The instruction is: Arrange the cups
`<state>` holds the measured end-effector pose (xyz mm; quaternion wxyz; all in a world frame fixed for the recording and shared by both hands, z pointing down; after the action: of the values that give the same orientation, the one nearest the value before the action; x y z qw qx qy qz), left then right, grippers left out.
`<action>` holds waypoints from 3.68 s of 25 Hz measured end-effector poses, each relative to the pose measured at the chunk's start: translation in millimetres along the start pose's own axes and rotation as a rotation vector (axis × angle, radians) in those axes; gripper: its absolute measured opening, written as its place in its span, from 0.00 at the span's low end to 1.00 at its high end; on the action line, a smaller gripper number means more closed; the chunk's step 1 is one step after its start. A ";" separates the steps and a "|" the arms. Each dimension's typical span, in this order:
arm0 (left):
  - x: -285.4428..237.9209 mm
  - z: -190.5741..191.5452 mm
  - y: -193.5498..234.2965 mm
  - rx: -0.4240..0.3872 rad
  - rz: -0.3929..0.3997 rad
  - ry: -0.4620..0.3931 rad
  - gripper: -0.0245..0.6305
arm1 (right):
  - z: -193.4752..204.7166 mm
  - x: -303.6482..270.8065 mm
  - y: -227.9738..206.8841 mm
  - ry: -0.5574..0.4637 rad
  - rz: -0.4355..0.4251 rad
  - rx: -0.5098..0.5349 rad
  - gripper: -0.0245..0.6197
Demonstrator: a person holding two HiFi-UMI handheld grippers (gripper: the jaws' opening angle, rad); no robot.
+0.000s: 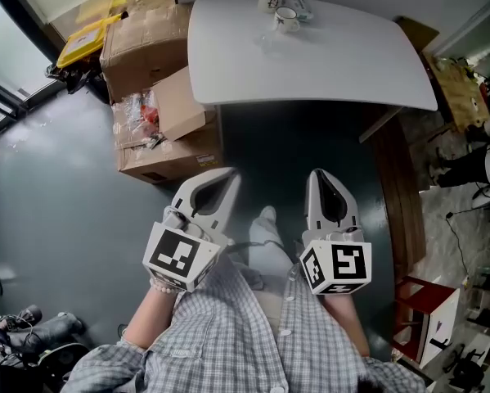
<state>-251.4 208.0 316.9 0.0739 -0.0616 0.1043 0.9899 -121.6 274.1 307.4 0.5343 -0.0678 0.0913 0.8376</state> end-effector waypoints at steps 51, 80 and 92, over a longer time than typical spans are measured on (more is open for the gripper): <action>-226.9 -64.0 57.2 -0.055 -0.155 -0.012 0.05 | -17.2 -182.0 -176.0 0.016 -0.106 -0.003 0.07; -255.0 -91.8 239.4 -0.026 -0.184 -0.006 0.05 | -60.2 -349.2 -98.6 0.044 -0.163 0.069 0.07; -243.1 -79.4 274.3 0.013 -0.240 0.010 0.05 | -56.6 -381.2 -70.3 0.069 -0.243 0.139 0.07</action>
<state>-48.0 -106.9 327.4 0.1918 -0.0779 0.1028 0.9729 103.1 -46.1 327.0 0.6318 -0.0699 0.1585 0.7555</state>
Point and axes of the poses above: the fingertips, and each gripper's own axes: x backward along the fingers, y to its left, z out of its underside, the point moved 1 cm from there along x, backward along the fingers, and after that the axes turned 13 degrees about z, right-handed, at the moved point
